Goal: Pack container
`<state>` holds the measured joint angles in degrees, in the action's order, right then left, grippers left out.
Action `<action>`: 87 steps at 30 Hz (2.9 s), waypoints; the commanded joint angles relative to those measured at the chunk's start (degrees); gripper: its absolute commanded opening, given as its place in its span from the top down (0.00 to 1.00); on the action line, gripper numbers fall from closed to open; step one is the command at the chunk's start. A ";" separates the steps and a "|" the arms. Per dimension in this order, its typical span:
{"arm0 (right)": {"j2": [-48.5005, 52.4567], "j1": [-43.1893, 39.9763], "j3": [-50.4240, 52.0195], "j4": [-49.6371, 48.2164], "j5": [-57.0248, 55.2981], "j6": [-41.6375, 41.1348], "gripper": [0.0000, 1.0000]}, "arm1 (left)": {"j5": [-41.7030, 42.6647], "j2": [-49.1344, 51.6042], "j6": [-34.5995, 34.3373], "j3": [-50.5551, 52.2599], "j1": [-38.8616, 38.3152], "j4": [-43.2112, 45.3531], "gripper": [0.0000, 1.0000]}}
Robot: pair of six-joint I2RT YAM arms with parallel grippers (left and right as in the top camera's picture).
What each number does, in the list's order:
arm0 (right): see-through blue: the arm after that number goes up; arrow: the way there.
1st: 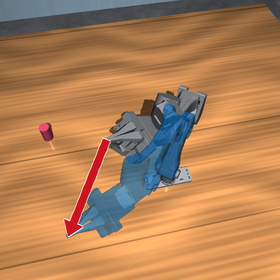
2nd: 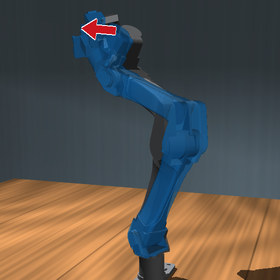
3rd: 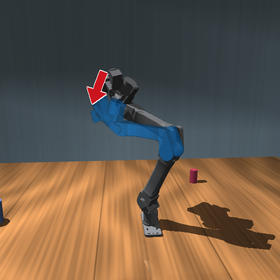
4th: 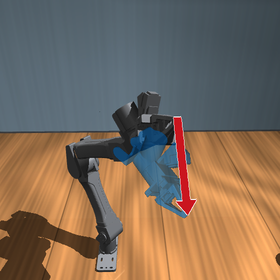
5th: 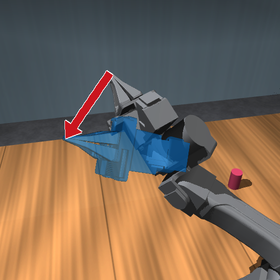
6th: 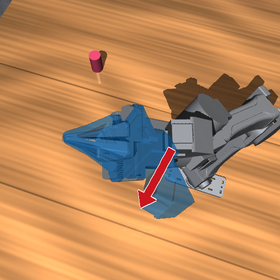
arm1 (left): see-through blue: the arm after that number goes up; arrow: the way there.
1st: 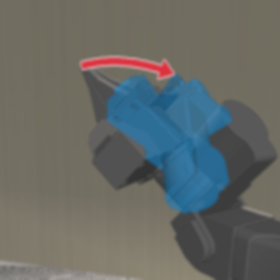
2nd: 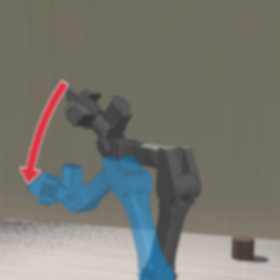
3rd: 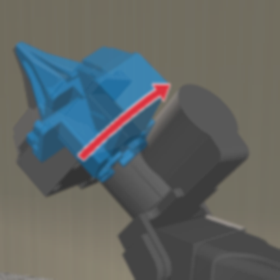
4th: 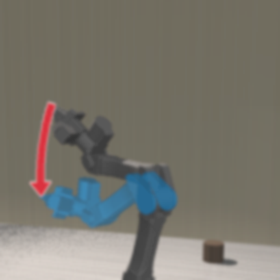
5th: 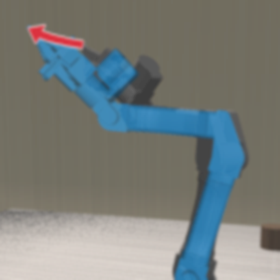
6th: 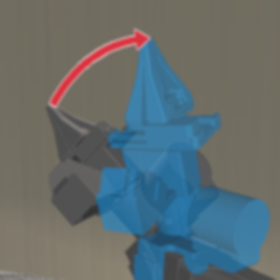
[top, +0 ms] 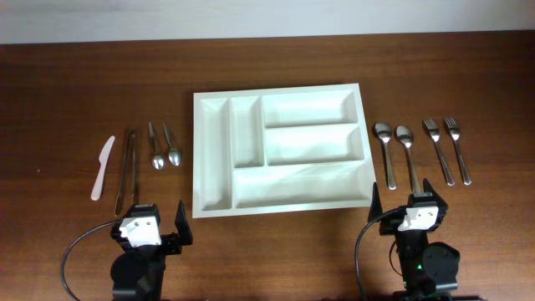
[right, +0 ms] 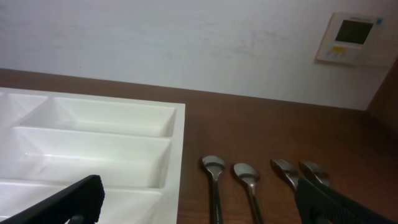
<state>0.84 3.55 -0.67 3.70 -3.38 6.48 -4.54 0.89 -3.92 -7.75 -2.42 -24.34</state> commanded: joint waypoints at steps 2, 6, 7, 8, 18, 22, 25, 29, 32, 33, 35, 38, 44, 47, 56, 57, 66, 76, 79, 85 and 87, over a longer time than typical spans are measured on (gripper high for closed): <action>-0.44 0.52 0.35 -1.14 0.17 0.26 0.01 | 0.63 -0.55 0.92 0.61 0.39 0.22 0.01; 0.04 0.50 -2.05 -2.01 0.00 -2.40 0.01 | 0.63 -0.55 0.94 0.61 0.39 0.22 0.01; 0.70 0.50 -3.32 -1.99 -0.70 -2.49 0.01 | 0.63 -0.55 0.94 0.61 0.39 0.22 0.01; 1.62 0.50 -4.81 -1.95 -1.77 -2.51 0.01 | 0.63 -0.55 0.94 0.61 0.39 0.22 0.01; 34.05 0.46 -31.67 5.25 -12.31 1.29 0.01 | 0.63 -0.55 0.92 0.61 0.39 0.22 0.01; 53.22 0.46 -48.68 18.01 -11.23 2.29 0.01 | 0.63 -0.55 0.92 0.61 0.39 0.22 0.01; 65.13 0.44 -59.84 27.91 -8.83 2.29 0.01 | 0.63 -0.55 0.94 0.61 0.39 0.22 0.01; 79.01 0.46 -71.60 38.07 -7.08 2.27 0.01 | 0.63 -0.55 0.92 0.61 0.39 0.22 0.01; 84.32 0.46 -75.41 41.46 -4.70 1.81 0.01 | 0.63 -0.55 0.92 0.61 0.39 0.22 0.01; 86.23 0.46 -76.50 43.01 -2.99 1.38 0.01 | 0.63 -0.55 0.92 0.61 0.39 0.22 0.01; 87.80 0.46 -77.18 44.35 -0.90 1.42 0.01 | 0.63 -0.55 0.92 0.61 0.39 0.22 0.01; 88.35 0.46 -77.16 44.41 -1.99 1.51 0.01 | 0.63 -0.55 0.94 0.61 0.39 0.22 0.01; 88.35 0.46 -77.16 43.91 -1.99 1.68 0.01 | 0.63 -0.55 0.92 0.61 0.39 0.22 0.01; 88.41 -0.22 -77.11 44.96 -5.20 1.62 0.01 | 0.63 -0.55 0.94 0.61 0.39 0.22 0.01; 94.62 -7.41 -77.09 43.69 -3.87 -2.71 0.01 | 0.63 -0.55 0.94 0.61 0.39 0.22 0.01; 95.47 -7.96 -77.09 43.15 -3.17 -2.69 0.01 | 0.63 -0.55 0.92 0.61 0.39 0.22 0.01; 101.00 -8.46 -77.09 39.91 0.83 -2.62 0.20 | 0.63 -0.55 0.92 0.61 0.39 0.22 0.01; 108.80 -8.50 -77.09 36.65 0.87 -1.60 0.26 | 0.63 -0.55 0.92 0.61 0.39 0.22 0.01; 111.21 -8.50 -77.09 35.89 1.49 0.83 0.26 | 0.63 -0.55 0.94 0.61 0.39 0.22 0.01; 113.13 -8.50 -77.02 35.74 1.75 1.86 0.41 | 0.63 -0.55 0.92 0.61 0.39 0.22 0.01; 113.35 -8.50 -77.02 35.63 1.73 1.88 0.45 | 0.63 -0.55 0.94 0.61 0.39 0.22 0.01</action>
<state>113.21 -4.84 -76.75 39.72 -2.35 7.66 -4.51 0.62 -3.92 -7.60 -2.44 -24.25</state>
